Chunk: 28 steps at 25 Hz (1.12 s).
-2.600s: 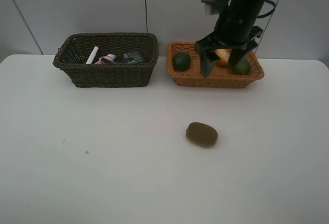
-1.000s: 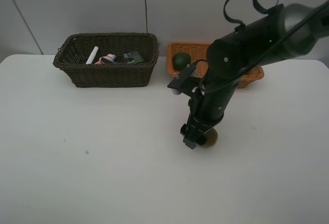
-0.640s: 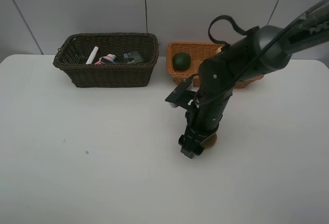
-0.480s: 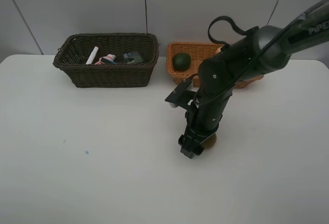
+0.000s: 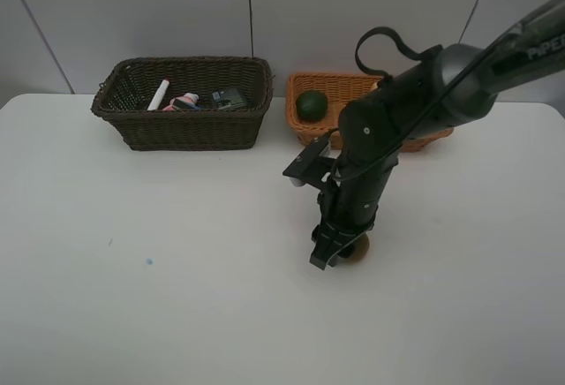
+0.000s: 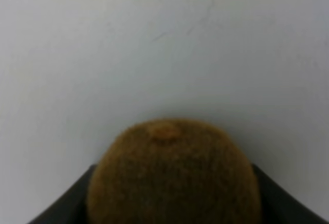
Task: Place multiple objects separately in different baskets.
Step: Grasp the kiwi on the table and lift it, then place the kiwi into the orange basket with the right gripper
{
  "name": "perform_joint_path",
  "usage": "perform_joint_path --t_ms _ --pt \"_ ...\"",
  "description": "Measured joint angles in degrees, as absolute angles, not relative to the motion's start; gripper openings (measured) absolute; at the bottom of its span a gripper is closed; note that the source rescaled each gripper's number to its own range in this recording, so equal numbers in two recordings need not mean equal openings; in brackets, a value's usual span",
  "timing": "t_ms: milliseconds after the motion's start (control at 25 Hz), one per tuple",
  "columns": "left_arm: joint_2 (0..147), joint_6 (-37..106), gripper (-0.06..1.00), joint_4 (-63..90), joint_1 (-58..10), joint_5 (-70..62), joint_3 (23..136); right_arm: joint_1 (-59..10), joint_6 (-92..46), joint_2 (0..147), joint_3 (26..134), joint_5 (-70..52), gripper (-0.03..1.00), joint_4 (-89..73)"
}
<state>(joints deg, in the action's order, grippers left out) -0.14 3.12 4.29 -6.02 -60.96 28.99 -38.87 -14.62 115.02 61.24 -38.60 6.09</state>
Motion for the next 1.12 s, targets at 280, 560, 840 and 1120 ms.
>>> perform_joint_path --t_ms 280,560,840,1120 --pt "-0.14 3.12 0.80 4.29 -6.02 -60.96 28.99 -38.82 -13.23 111.03 66.88 -43.86 0.02 9.21" --pt "-0.14 3.12 0.80 4.29 -6.02 -60.96 28.99 -31.36 -12.27 109.33 82.45 -47.25 0.02 13.31" --pt "-0.14 3.12 0.80 4.29 -6.02 -60.96 28.99 -18.59 -12.95 114.05 92.60 -43.32 0.02 4.06" --pt "-0.14 3.12 0.80 4.29 -6.02 -60.96 28.99 -16.27 -15.02 119.55 93.23 -40.20 0.60 -3.59"
